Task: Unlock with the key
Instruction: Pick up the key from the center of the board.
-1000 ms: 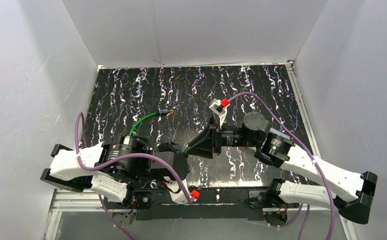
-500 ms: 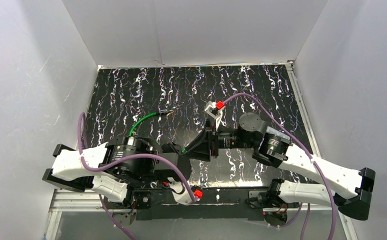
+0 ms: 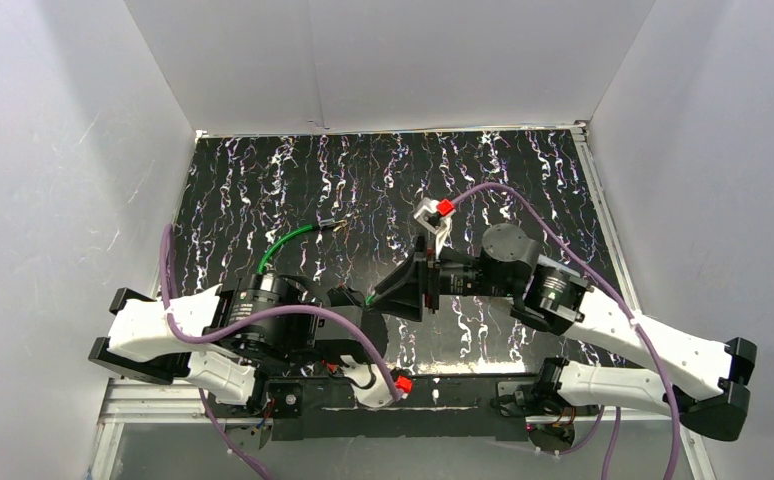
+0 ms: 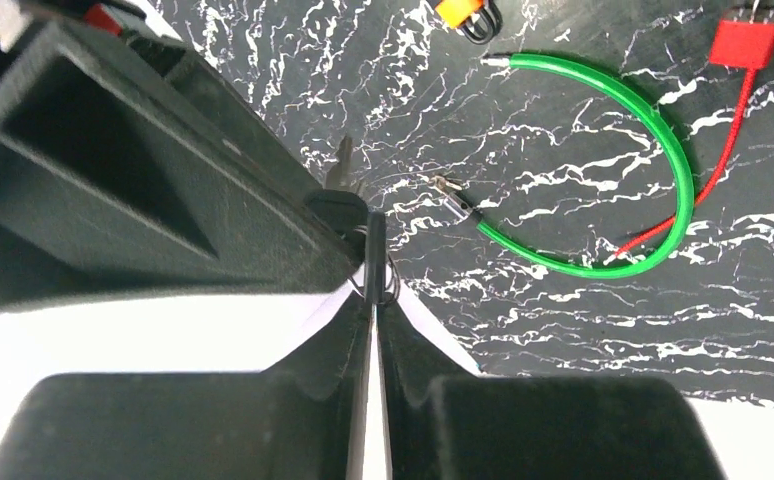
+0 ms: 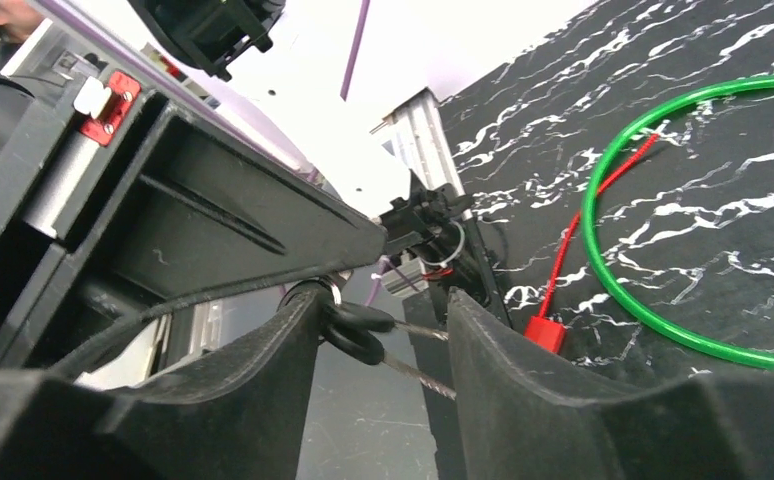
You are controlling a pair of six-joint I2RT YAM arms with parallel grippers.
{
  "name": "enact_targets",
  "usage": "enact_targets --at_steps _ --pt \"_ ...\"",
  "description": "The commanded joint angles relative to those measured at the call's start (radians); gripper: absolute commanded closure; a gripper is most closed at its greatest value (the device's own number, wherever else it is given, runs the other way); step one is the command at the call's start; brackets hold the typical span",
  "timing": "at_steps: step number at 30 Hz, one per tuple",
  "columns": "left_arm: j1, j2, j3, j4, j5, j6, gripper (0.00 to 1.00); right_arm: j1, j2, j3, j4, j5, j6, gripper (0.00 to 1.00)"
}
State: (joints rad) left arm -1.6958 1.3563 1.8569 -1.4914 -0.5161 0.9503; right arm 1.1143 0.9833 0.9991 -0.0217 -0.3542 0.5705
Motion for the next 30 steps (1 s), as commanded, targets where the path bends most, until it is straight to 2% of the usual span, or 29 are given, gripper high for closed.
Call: enact_targets --at_steps 1,9,15,19,24,30 --pt "-0.129 0.001 0.082 -0.19 0.008 -0.059 1.0 0.007 -0.1 -0.014 0.04 0.069 -0.024 0.38" --pt "-0.063 0.04 0.219 -0.194 0.119 -0.152 1.0 0.007 -0.084 -0.022 0.136 -0.016 0.012 0.31" --pt "-0.042 0.002 0.145 -0.195 0.143 -0.171 1.0 0.007 -0.15 -0.022 0.121 0.035 -0.014 0.29" --pt "0.004 -0.005 0.111 -0.194 0.172 -0.174 1.0 0.007 -0.125 0.029 0.063 0.024 -0.032 0.32" --pt "0.069 0.006 0.151 -0.195 0.22 -0.165 1.0 0.007 -0.075 0.024 0.059 -0.049 -0.022 0.37" --pt "0.193 0.0 0.174 -0.196 0.365 -0.203 1.0 0.014 -0.155 -0.036 0.015 0.029 -0.087 0.41"
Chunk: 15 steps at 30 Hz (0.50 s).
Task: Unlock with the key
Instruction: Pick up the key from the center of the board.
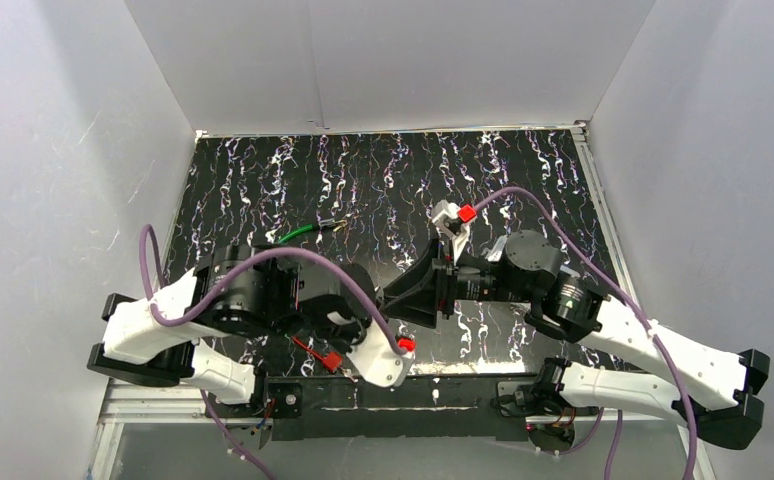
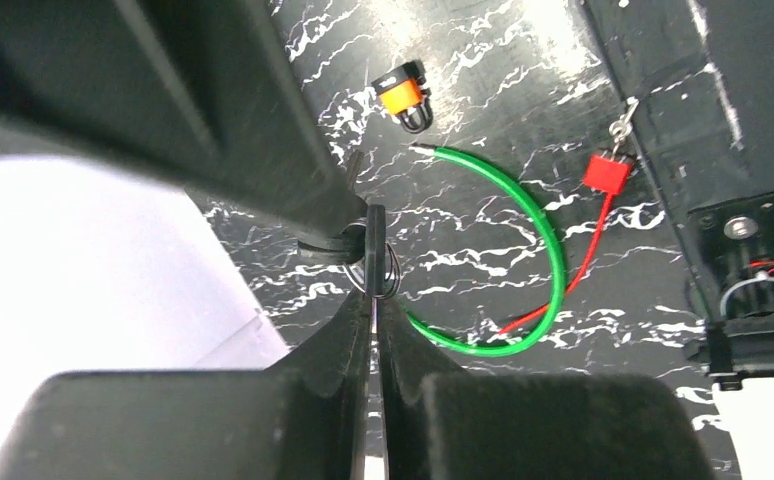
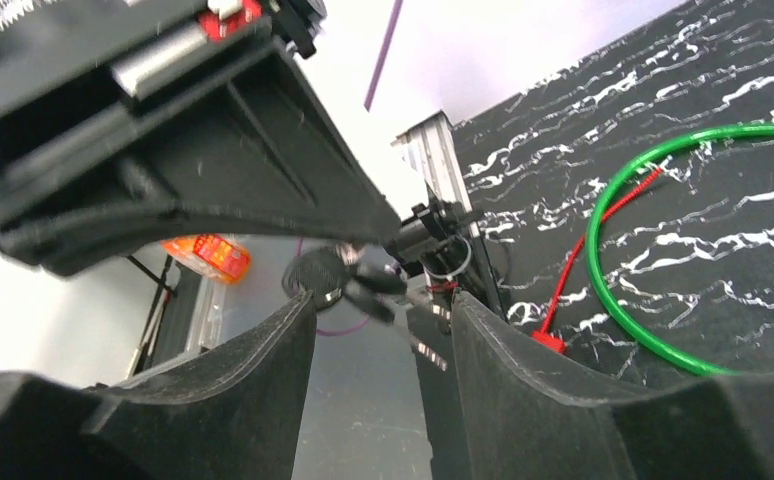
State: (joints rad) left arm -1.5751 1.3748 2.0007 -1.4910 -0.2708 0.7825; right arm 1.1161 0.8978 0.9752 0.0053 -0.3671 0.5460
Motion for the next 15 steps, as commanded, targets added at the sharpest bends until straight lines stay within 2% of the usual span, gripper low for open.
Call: enact_targets --at_steps 1,10,15 --pt "0.102 -0.021 0.022 -0.197 0.156 -0.047 1.0 0.013 -0.089 -0.009 -0.05 0.068 -0.088 0.41" --pt "0.345 -0.018 -0.133 -0.198 0.585 -0.174 1.0 0.018 -0.211 0.018 -0.19 0.185 -0.311 0.44" --pt "0.488 0.005 -0.244 -0.199 0.858 -0.271 1.0 0.028 -0.223 -0.094 -0.082 0.148 -0.333 0.45"
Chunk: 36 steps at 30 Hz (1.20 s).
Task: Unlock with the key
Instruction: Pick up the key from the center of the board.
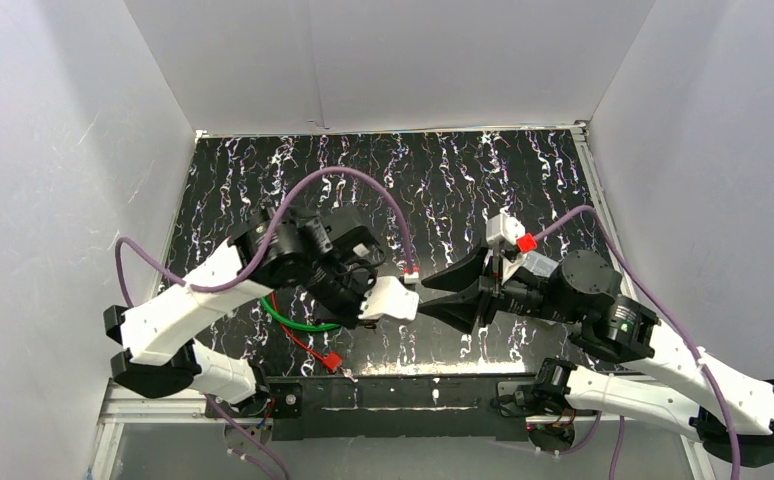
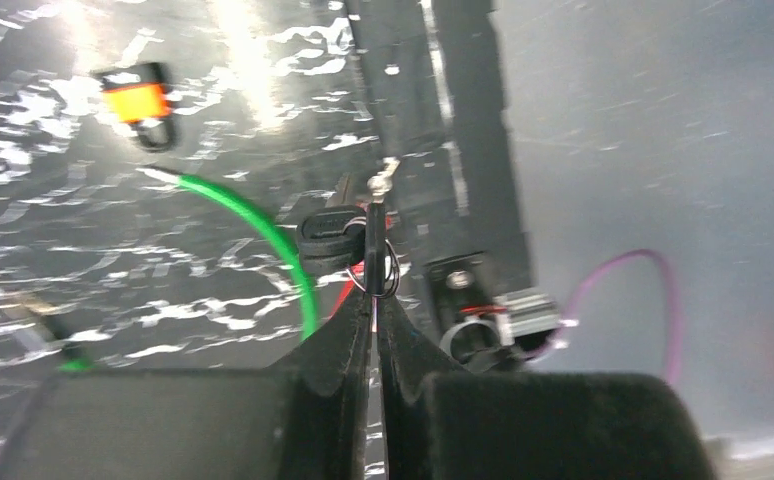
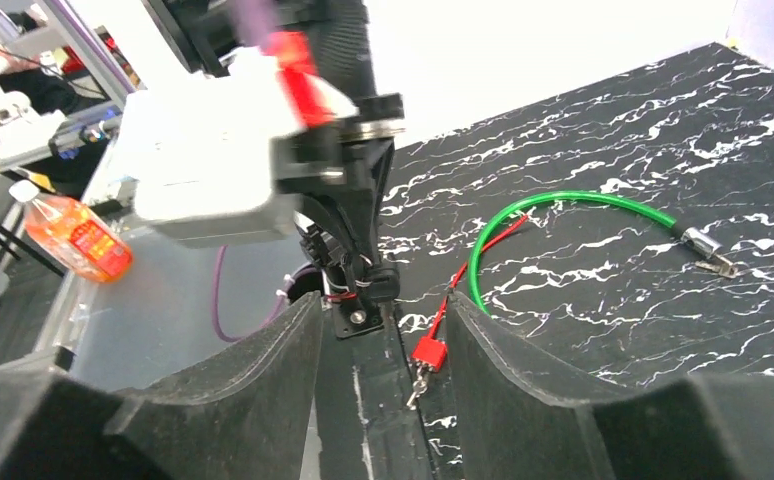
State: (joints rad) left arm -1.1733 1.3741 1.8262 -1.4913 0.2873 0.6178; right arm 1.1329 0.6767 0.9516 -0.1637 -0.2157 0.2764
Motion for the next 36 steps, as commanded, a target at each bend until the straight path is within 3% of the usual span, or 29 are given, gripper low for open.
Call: enact_targets --at_steps 1,11,19,28,36 --pt "0.094 0.006 -0.093 -0.199 0.338 -0.122 1.0 0.013 0.004 -0.098 0.122 -0.011 -0.052 0.45" --pt "0.247 0.091 -0.104 -0.197 0.61 -0.193 1.0 0.019 0.107 -0.181 0.324 -0.089 -0.003 0.47" --pt "0.289 0.131 -0.111 -0.196 0.621 -0.166 1.0 0.019 0.082 -0.178 0.316 -0.094 0.008 0.5" --pt "0.321 0.161 -0.071 -0.195 0.621 -0.163 1.0 0.019 0.095 -0.196 0.317 -0.151 0.084 0.44" --pt "0.325 0.161 -0.033 -0.195 0.62 -0.159 1.0 0.018 0.156 -0.178 0.306 -0.161 0.1 0.53"
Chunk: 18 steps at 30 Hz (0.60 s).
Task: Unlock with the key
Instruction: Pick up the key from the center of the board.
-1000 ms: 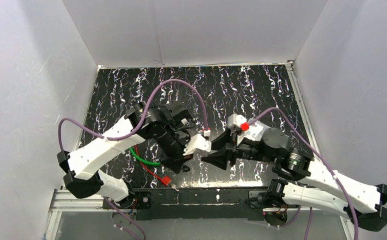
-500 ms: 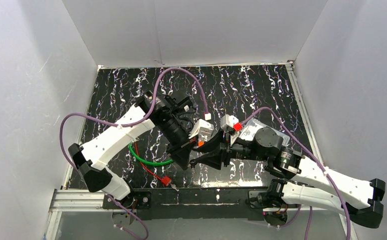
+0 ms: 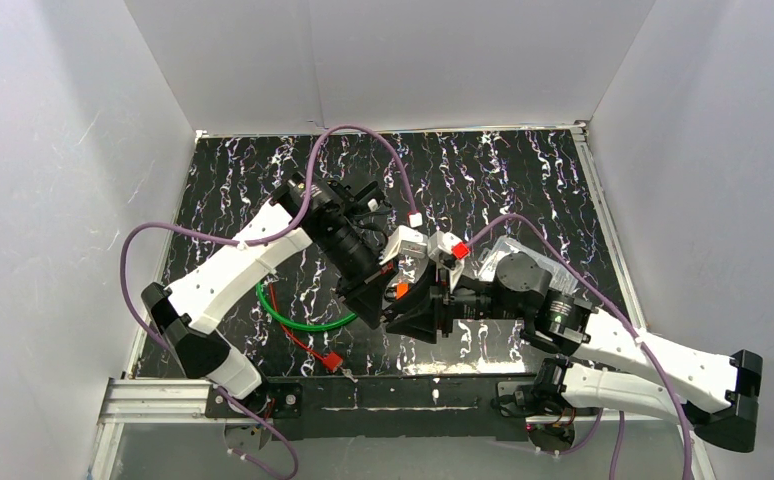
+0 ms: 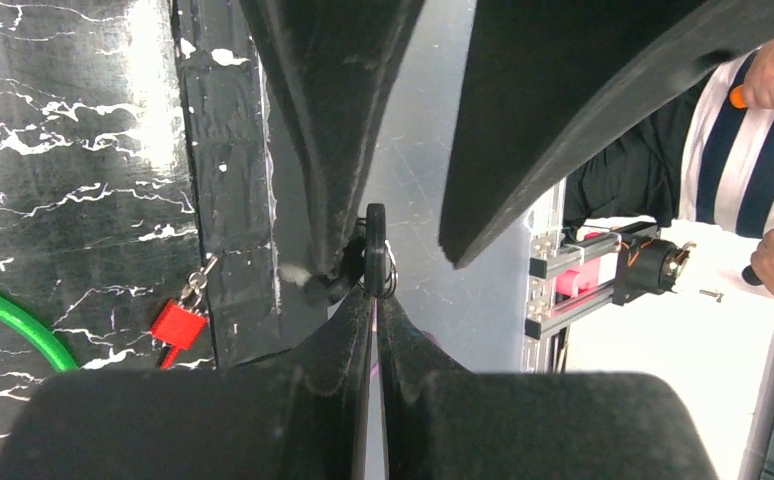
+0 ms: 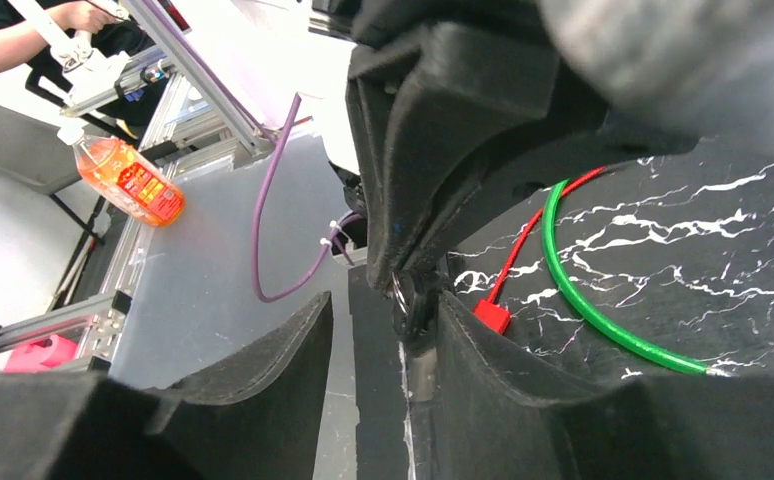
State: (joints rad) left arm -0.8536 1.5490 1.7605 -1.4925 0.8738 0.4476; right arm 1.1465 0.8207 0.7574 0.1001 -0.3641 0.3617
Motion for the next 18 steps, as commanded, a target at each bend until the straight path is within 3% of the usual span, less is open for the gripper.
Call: enact_targets --at_steps 1,5,9,10,11,13,14,18 --pt "0.004 -0.017 0.03 -0.193 0.035 0.01 1.0 0.003 0.014 0.019 0.047 -0.012 0.017 0.56" --pt "0.004 -0.024 0.015 -0.193 0.033 0.012 1.0 0.001 0.021 0.023 0.085 -0.008 0.027 0.7" --pt "0.004 -0.037 -0.015 -0.193 0.022 0.02 1.0 -0.001 0.014 0.013 0.112 0.002 0.048 0.98" --pt "0.005 -0.038 -0.016 -0.194 0.017 0.019 1.0 -0.001 0.01 0.005 0.116 0.01 0.058 0.99" --pt "0.006 -0.039 -0.012 -0.193 0.01 0.017 0.97 -0.001 0.007 -0.003 0.119 0.019 0.064 0.99" --pt "0.004 -0.04 0.004 -0.193 -0.014 0.009 0.73 -0.001 -0.009 -0.025 0.121 0.039 0.079 0.99" --pt "0.005 -0.043 0.019 -0.193 -0.037 0.005 0.65 -0.002 -0.021 -0.039 0.121 0.048 0.085 0.99" --pt "0.014 -0.068 0.088 -0.188 -0.145 0.017 0.58 -0.008 -0.094 -0.108 0.133 0.092 0.114 0.99"
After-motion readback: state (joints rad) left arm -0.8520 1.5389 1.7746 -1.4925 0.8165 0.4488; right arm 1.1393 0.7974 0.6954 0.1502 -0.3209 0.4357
